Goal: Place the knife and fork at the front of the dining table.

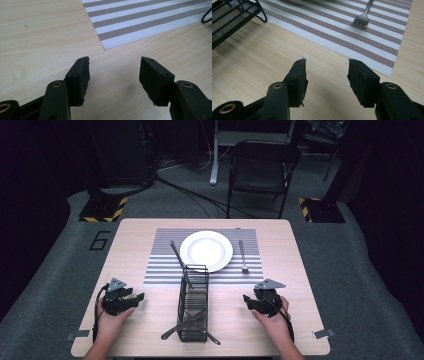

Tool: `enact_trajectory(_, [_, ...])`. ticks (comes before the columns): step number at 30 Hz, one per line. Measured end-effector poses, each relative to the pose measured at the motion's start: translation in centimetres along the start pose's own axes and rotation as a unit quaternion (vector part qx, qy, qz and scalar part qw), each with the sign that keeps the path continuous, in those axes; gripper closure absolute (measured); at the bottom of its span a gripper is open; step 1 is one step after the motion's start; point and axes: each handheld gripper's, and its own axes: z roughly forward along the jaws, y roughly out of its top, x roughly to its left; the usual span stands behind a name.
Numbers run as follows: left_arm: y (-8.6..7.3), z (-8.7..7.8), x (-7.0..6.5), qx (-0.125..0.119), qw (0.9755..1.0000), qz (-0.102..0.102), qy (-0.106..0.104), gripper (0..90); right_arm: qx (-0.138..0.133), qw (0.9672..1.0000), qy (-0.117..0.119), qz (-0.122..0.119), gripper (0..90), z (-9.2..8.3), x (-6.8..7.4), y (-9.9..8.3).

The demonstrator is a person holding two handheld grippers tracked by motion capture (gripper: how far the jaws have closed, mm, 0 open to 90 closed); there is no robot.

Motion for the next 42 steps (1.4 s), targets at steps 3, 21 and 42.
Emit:
enact_trajectory(3, [0.5,-0.5,-0.5,0.001,1.0,-0.002,-0.008,41.2,-0.001,1.0,0.002,0.0,48.3,0.0,0.0,0.0])
enact_trajectory(21, [5.9,-2.9,-4.8,0.0,0.9976,0.055,-0.043,45.0,-0.003,0.9999,0.011,0.01,47.3,-0.1,-0.1,-0.2])
enact_trajectory(42, [12.0,-5.6,-8.2,-0.041,0.9927,0.07,-0.089,48.2,0.003,0.9996,0.011,0.024,47.3,0.1,-0.5,-0.4])
